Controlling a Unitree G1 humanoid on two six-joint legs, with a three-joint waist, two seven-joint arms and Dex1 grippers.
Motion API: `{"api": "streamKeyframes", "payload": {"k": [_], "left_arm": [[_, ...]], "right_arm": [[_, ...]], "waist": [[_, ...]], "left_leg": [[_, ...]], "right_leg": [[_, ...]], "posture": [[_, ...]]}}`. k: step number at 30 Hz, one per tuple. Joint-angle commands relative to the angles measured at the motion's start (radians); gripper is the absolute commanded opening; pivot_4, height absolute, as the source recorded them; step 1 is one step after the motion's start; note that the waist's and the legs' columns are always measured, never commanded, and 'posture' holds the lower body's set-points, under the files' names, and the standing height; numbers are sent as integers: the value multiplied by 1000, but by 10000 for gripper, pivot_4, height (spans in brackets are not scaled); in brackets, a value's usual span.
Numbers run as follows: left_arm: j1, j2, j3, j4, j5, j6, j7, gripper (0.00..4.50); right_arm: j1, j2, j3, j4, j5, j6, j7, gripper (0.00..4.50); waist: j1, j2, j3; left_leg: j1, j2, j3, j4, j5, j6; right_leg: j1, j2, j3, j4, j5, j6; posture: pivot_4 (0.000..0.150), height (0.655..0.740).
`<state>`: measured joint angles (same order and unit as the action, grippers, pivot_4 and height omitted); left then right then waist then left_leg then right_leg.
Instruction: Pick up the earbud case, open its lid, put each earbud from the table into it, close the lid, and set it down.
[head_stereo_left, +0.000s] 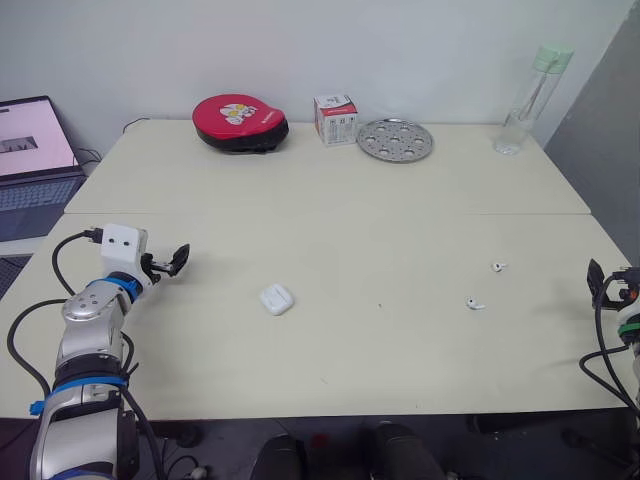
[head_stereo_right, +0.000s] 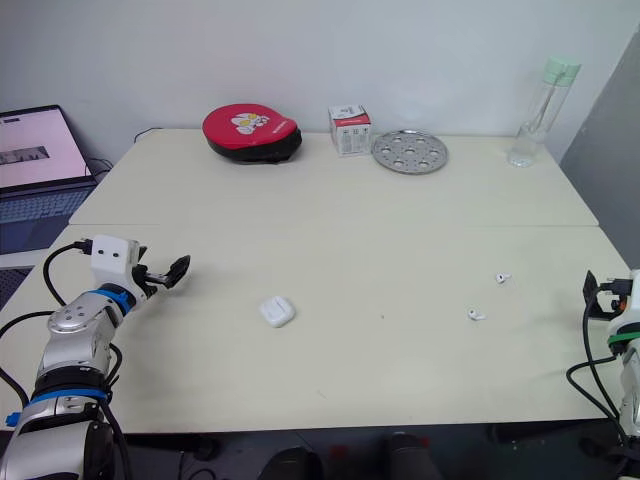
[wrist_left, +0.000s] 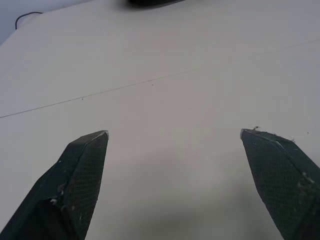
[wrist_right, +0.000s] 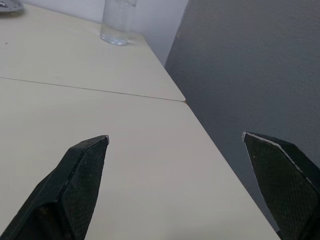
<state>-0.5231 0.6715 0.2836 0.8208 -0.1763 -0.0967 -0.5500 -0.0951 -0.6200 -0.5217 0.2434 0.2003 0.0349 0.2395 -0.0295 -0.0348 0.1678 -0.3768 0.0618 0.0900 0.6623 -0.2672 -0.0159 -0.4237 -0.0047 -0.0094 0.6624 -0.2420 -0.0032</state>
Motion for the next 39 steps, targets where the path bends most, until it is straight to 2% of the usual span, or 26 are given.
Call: {"api": "streamKeyframes", "payload": {"k": [1,12,15,19,25,30,34,39], "left_arm": [[6,20,19,-69,-22,20,-18,43822],[4,27,1,-188,-31,96,-94,43822],[17,39,4,-251,-70,149,-171,43822],[40,76,-10,-438,-165,318,-313,43822],[126,172,-92,-825,-306,631,-469,43822],[195,200,-149,-1028,-347,768,-466,43822],[225,170,-213,-1029,-281,745,-417,43822],[237,133,-275,-959,-223,696,-408,43822]], "right_arm": [[-11,-20,-10,-4,-3,-25,4,45000],[-15,1,16,-19,-11,-29,0,45000],[-21,-7,50,-38,-23,-31,31,45000],[-85,-23,114,-54,-14,-21,102,45000],[-223,17,287,-107,57,43,321,45000],[-289,86,425,-178,135,115,487,45000],[-282,113,574,-333,236,252,659,45000],[-306,113,690,-503,291,399,731,45000]], "waist": [[0,0,0],[0,0,0],[-1,0,0],[-6,0,1],[-6,0,1],[-2,0,1],[1,1,1],[3,0,1]], "left_leg": [[0,0,0,0,0,0],[0,0,0,0,0,0],[0,0,0,0,0,0],[-1,0,0,0,0,0],[-1,1,-1,0,0,0],[-2,1,-2,0,0,0],[-3,1,-3,0,0,0],[-3,0,-3,1,0,0]], "right_leg": [[0,0,0,0,0,0],[0,0,0,0,0,0],[0,0,0,0,0,0],[-1,0,0,0,0,0],[-1,1,0,0,0,0],[-2,2,0,0,0,-1],[-2,2,-1,0,0,-1],[-2,1,-1,0,0,-1]], "posture": [[1500,7400],[1500,7400],[1500,7400],[1500,7400],[1500,7400],[1500,7400],[1500,7400],[1500,7400]]}}
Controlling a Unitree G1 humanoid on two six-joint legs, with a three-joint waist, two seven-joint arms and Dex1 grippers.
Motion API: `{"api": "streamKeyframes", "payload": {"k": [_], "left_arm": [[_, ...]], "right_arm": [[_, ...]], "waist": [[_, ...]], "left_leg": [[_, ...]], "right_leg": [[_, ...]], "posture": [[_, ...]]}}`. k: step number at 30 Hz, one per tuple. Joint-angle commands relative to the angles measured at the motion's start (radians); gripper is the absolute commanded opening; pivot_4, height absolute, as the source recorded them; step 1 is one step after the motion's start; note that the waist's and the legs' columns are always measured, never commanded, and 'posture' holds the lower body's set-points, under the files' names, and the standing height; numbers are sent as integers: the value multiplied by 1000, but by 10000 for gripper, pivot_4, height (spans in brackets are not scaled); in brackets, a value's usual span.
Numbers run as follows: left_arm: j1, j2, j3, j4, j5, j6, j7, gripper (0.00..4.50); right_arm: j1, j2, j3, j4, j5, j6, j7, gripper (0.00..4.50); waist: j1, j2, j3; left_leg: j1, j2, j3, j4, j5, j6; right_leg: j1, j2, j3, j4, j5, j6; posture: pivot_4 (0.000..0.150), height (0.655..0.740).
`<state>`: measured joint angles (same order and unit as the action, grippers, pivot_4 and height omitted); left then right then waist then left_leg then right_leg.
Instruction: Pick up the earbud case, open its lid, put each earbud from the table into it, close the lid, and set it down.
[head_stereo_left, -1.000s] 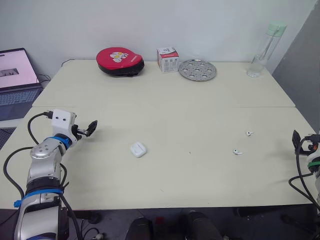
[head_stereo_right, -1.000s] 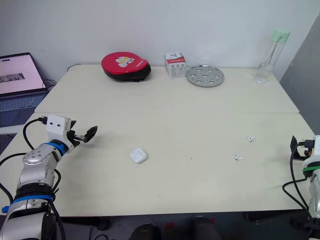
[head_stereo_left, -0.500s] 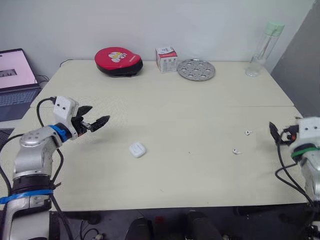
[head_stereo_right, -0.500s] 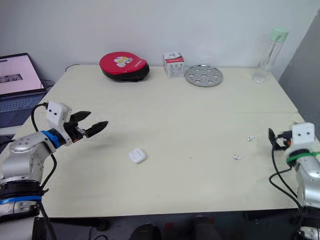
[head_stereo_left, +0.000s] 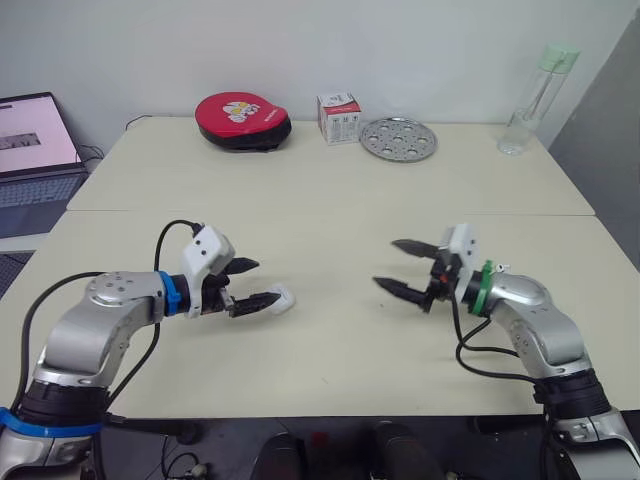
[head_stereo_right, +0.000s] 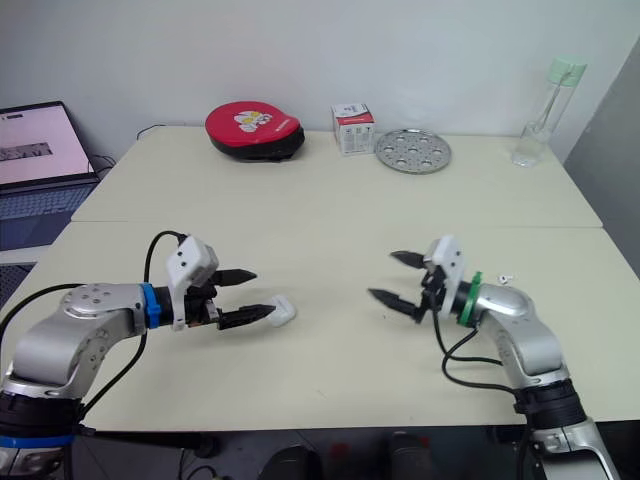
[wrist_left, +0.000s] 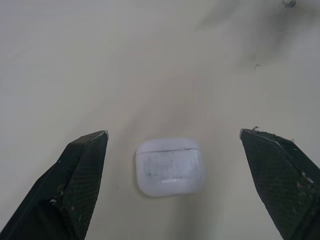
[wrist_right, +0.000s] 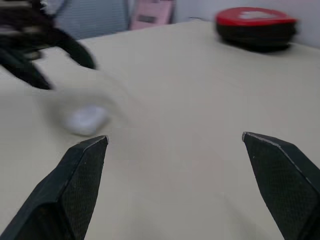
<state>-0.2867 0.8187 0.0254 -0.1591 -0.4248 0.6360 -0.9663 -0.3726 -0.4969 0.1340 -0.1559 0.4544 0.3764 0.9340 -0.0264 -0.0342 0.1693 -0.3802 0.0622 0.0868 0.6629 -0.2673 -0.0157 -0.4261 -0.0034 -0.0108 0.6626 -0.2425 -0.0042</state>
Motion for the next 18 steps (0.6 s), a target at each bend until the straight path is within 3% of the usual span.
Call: {"api": "streamKeyframes", "payload": {"k": [1,13,18], "left_arm": [[6,-22,-26,33,37,-48,9,43822],[8,-129,-122,183,191,-220,69,43822],[10,-144,-127,201,192,-257,42,29507]], "right_arm": [[-38,-10,46,-130,49,87,39,45000],[-70,-22,72,-211,32,142,23,45000],[-52,-46,64,-206,27,134,29,45000]], "waist": [[1,0,0],[4,0,0],[4,-1,0]], "left_leg": [[0,0,0,0,0,0],[-1,0,0,0,0,0],[0,0,0,0,0,0]], "right_leg": [[0,0,0,0,0,0],[-1,0,-1,-1,0,-1],[-1,0,-1,0,0,-1]], "posture": [[1500,7400],[1500,7400],[1500,7400]]}}
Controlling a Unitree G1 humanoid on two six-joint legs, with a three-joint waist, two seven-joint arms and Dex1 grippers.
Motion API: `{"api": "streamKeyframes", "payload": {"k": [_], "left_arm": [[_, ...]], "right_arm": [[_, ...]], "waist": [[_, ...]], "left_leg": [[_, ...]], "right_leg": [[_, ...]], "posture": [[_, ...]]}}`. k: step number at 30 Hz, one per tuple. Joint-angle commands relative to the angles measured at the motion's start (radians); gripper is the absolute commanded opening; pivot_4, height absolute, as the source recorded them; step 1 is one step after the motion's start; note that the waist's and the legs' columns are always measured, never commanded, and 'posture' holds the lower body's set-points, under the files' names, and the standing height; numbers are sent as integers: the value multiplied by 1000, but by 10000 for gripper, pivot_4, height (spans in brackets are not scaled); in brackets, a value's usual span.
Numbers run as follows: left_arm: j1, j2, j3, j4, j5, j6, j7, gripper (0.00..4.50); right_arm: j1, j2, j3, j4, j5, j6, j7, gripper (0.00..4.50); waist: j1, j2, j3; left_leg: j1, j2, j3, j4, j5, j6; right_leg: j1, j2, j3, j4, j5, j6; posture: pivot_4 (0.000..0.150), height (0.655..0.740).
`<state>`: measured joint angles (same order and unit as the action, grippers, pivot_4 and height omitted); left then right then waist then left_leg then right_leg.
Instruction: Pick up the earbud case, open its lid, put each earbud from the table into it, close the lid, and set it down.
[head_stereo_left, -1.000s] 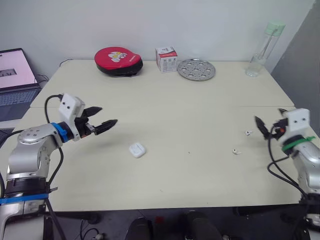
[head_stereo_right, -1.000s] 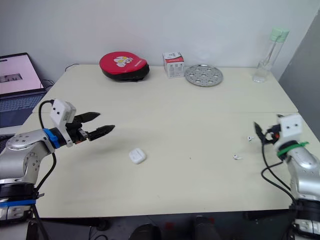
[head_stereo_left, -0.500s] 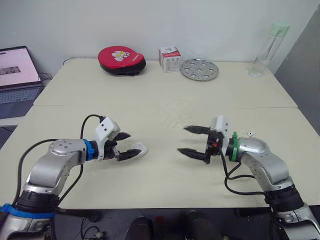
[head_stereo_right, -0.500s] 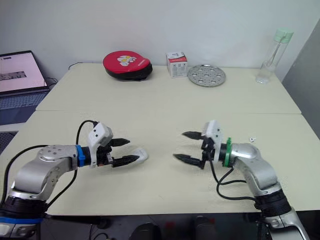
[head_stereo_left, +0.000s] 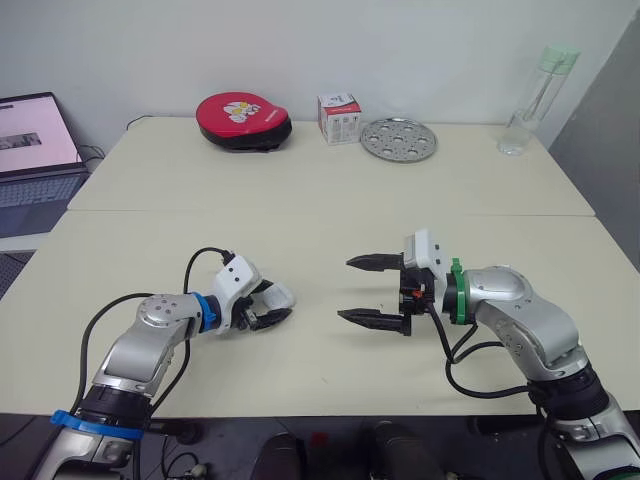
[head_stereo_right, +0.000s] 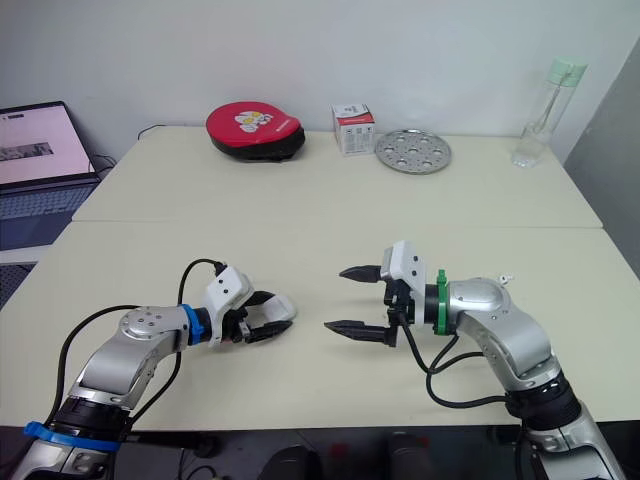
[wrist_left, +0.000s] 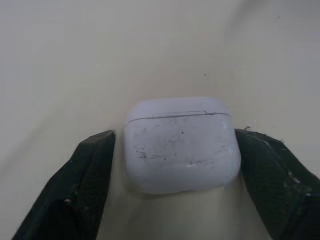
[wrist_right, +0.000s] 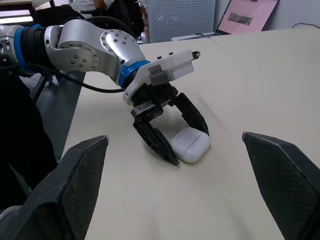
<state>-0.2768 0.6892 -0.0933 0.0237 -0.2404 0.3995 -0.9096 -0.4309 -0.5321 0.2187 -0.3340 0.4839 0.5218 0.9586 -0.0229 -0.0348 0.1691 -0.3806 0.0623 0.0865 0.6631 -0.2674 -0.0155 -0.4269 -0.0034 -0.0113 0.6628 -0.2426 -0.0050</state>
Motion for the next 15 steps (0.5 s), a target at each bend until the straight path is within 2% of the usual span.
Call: {"api": "streamKeyframes", "payload": {"k": [1,4,6,11,15], "left_arm": [[-6,-19,-12,25,9,-25,-18,27906],[-32,-41,-8,17,-9,-40,-33,27913],[-89,-87,13,11,-11,-141,-18,27912],[-257,-160,15,203,208,-809,133,27912],[-356,-175,-27,375,315,-1192,186,27912]], "right_arm": [[7,-14,-23,-19,-5,-16,5,45000],[-1,-19,-48,6,3,-13,-3,45000],[-20,-29,-93,31,37,39,-21,45000],[-90,-1,-216,81,206,328,-134,45000],[-152,96,-300,67,349,471,-250,45000]], "waist": [[0,0,0],[2,0,0],[9,0,0],[29,-4,2],[18,-3,1]], "left_leg": [[0,0,0,0,0,0],[0,-1,0,0,0,0],[-1,-1,0,1,0,0],[-2,0,-1,2,0,0],[-1,0,1,-1,0,0]], "right_leg": [[0,0,0,0,0,0],[0,0,0,0,0,0],[0,0,0,0,0,0],[0,0,0,-1,4,-7],[0,0,1,-1,4,-7]], "posture": [[1500,7400],[1500,7400],[1500,7400],[1500,7400],[1500,7400]]}}
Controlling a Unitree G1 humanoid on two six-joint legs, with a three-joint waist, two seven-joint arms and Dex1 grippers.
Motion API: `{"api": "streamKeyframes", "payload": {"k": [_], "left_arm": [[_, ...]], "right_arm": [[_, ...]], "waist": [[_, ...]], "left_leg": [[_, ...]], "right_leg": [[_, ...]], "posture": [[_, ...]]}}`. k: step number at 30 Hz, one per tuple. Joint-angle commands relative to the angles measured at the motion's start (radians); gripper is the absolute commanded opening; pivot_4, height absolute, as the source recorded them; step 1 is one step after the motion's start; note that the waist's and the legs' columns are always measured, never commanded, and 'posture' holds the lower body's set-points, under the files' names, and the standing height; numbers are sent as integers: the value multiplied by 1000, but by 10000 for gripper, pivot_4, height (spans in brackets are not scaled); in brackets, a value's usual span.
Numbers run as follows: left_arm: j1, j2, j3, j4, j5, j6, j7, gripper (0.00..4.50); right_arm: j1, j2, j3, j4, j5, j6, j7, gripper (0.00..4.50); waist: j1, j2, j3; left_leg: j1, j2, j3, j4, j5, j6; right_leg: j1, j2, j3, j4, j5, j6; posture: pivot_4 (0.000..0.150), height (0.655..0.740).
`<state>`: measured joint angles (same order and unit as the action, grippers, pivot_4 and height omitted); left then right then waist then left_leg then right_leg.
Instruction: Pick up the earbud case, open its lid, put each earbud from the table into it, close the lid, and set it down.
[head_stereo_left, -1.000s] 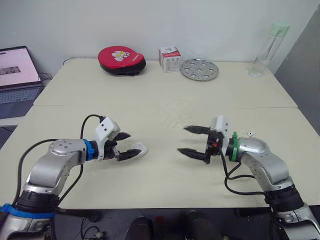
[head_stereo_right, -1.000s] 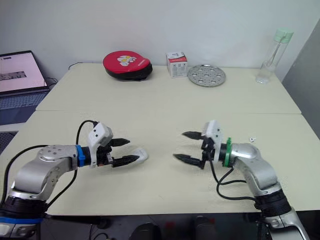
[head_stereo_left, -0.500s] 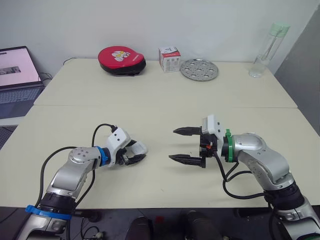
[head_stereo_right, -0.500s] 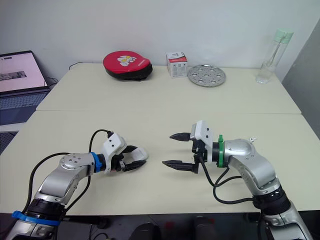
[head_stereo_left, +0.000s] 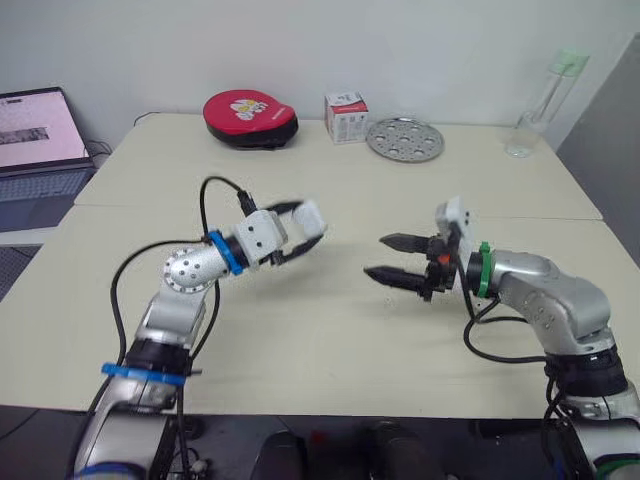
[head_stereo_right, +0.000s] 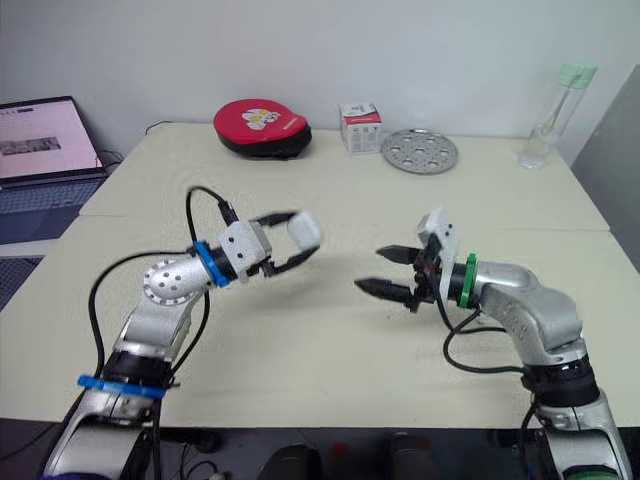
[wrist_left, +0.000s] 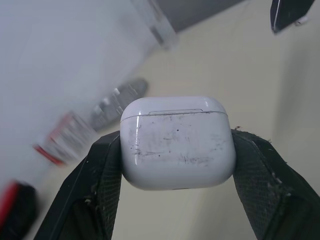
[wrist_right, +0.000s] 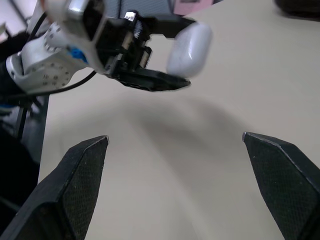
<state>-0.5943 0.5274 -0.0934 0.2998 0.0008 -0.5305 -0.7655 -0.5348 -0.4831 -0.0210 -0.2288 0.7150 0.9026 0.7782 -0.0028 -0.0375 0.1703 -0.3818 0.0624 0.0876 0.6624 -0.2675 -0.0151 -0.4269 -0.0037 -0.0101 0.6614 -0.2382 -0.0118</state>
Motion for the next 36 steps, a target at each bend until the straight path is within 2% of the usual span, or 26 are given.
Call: {"api": "streamKeyframes", "payload": {"k": [1,4,8,22,26,32,35,36], "left_arm": [[-64,-20,-36,137,88,-327,50,27912],[-122,-37,-65,228,103,-466,59,27912],[-173,-56,-91,310,101,-559,61,27912],[-201,-79,-133,351,95,-619,79,27912],[-198,-80,-141,348,92,-621,77,27912],[-207,-80,-159,367,98,-636,61,27912],[-221,-78,-161,391,112,-645,65,27912],[-224,-77,-163,398,115,-651,65,27912]], "right_arm": [[-59,60,-67,-47,135,113,-87,45000],[-82,83,-58,-51,134,132,-130,45000],[-97,101,-33,-52,124,128,-161,45000],[-133,104,11,15,73,99,-176,45000],[-134,91,28,36,48,90,-163,36101],[-146,77,46,64,12,73,-139,15504],[-150,86,36,72,13,73,-137,7981],[-152,94,26,75,20,74,-140,8019]], "waist": [[-2,0,0],[1,0,0],[1,0,0],[0,0,0],[0,0,0],[0,0,0],[0,0,0],[0,0,0]], "left_leg": [[0,0,0,0,0,0],[-5,0,-1,0,0,0],[-17,-1,-1,3,0,0],[-16,0,-2,3,0,0],[-17,0,-2,3,0,0],[-16,0,-2,3,0,0],[-16,0,-2,3,0,0],[-16,0,-2,4,0,0]], "right_leg": [[0,0,0,0,0,0],[-4,0,-2,1,0,0],[-14,0,-2,2,1,2],[-14,1,-4,2,1,2],[-15,1,-3,2,1,2],[-15,1,-4,2,1,2],[-15,1,-4,2,1,2],[-15,1,-4,2,1,2]], "posture": [[1500,7400],[1500,7400],[1500,7400],[1500,7400],[1500,7400],[1500,7400],[1500,7400],[1500,7400]]}}
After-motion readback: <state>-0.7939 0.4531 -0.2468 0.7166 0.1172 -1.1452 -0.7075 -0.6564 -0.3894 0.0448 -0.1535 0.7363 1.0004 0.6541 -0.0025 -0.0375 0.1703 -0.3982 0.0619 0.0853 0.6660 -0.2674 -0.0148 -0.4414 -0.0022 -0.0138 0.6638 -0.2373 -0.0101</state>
